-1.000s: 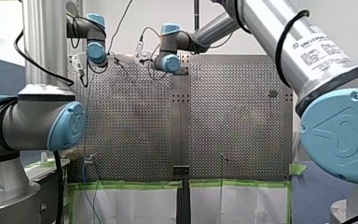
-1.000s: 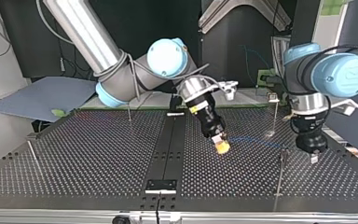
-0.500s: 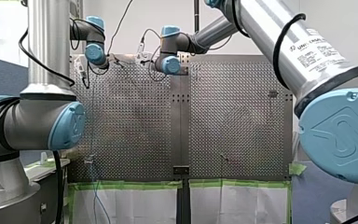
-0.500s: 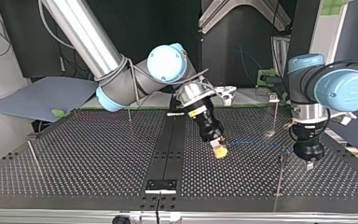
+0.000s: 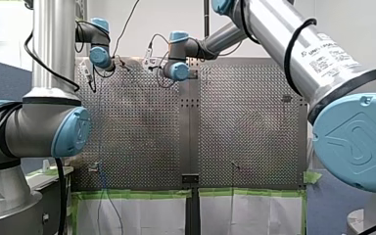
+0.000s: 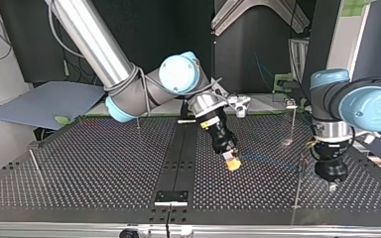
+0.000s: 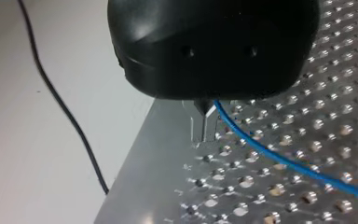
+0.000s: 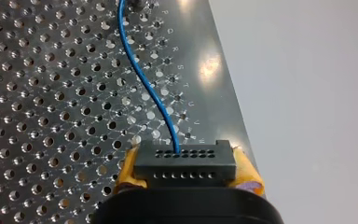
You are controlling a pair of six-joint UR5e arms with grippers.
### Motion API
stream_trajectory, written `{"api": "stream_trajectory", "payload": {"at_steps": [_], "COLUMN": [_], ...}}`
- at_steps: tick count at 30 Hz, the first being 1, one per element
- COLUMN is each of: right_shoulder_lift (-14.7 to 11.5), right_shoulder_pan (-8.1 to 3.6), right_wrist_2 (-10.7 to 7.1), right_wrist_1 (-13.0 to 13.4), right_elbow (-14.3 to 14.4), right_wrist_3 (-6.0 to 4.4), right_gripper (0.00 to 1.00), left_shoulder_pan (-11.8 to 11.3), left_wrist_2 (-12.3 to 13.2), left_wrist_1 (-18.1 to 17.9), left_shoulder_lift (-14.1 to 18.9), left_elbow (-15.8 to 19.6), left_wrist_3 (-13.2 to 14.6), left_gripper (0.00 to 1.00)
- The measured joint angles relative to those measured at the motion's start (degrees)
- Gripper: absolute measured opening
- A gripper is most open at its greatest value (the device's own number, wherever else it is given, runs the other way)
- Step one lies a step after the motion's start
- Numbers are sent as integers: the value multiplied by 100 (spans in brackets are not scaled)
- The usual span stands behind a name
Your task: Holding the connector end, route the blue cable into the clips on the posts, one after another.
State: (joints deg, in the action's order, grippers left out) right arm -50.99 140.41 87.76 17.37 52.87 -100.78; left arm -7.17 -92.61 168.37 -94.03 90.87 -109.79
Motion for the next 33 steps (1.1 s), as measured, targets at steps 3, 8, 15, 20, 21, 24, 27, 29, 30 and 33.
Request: {"api": "stream_trajectory", "payload": {"at_steps": [3,8,15,20,21,24,27,29,30,33], "right_shoulder_lift": [26,48,204,348,368,408,421,424,425,425], "right_shoulder_pan": [-11,-74,-156,-200,-210,-248,-282,-294,-303,-335], "right_wrist_2": [1,3,-55,-64,-64,-65,-65,-66,-66,-61], "right_wrist_1": [8,21,-32,-58,-60,-64,-65,-65,-69,-119], "right_elbow": [-21,-40,-293,-525,-550,-596,-610,-615,-622,-692], "right_wrist_3": [-3,-4,-3,-48,-58,-85,-103,-111,-122,-198], "right_gripper": [0,0,0,0,0,0,0,0,0,0], "left_shoulder_pan": [-35,-74,-117,-127,-129,-137,-147,-149,-149,-140], "left_wrist_2": [31,112,244,329,336,345,342,347,350,369], "left_wrist_1": [-1,-11,-150,-246,-251,-261,-275,-317,-341,-393], "left_shoulder_lift": [-56,-145,-228,-340,-350,-367,-371,-373,-373,-374], "left_elbow": [-51,-69,-74,-139,-146,-166,-177,-182,-182,-183], "left_wrist_3": [-34,-67,-185,-296,-303,-315,-354,-420,-456,-547], "left_gripper": [0,0,0,0,0,0,0,0,0,0]}}
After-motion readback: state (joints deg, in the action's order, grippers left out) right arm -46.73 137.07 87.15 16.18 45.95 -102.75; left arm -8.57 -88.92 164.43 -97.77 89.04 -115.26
